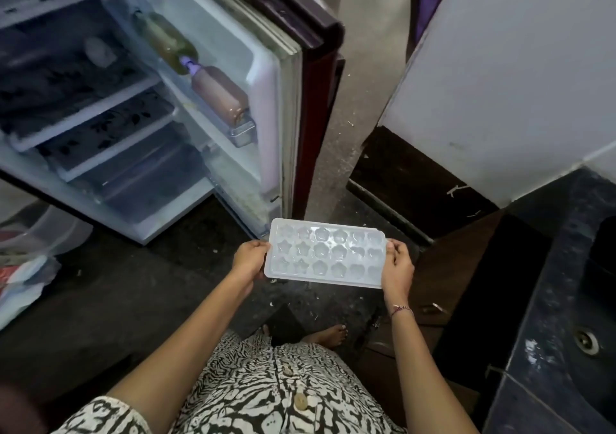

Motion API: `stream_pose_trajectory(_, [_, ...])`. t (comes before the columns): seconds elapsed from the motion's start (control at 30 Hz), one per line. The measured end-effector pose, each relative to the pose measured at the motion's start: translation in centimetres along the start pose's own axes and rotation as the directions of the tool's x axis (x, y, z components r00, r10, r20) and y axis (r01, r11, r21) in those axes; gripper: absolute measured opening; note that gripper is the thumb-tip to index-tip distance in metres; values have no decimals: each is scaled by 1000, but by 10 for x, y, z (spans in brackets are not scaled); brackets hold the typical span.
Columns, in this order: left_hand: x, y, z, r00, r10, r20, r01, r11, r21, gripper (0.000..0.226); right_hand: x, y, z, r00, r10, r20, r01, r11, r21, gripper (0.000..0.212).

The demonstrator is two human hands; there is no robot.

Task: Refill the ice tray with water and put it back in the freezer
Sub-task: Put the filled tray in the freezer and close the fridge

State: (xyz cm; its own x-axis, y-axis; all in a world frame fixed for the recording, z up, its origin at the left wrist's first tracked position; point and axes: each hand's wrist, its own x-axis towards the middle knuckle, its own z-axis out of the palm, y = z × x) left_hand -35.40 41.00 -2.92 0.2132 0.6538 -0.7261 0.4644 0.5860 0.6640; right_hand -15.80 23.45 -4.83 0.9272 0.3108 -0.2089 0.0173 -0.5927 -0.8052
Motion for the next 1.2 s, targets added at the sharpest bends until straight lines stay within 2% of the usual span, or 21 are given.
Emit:
stream_pose_trajectory(0.27, [-10,-17,-62,995,-15,-103,3,994,-111,17,-21,-29,51,989,-83,120,86,996,-18,22])
stream_pose_trajectory(0.53, [-14,-28,-119,977,-54,-204,7,974,-226,18,-42,-65,102,961,-152,231,150,988,23,15])
stream_pose_trajectory(0.9, [-15,-38,-180,949,-42,-313,-60,949,-309,19,-63,-104,163,919,-188,347,169,982,84,20])
stream_pose_trajectory(1.03, [-12,-41,-200,938,-57,-343,-75,930,-361,19,-66,-120,184,885,-200,420,166,979,115,11])
stream_pose_trajectory(1.2, [-4,-40,-221,921,-98,-378,-76,905,-419,19,-69,-140,209,840,-239,487,173,969,177,9])
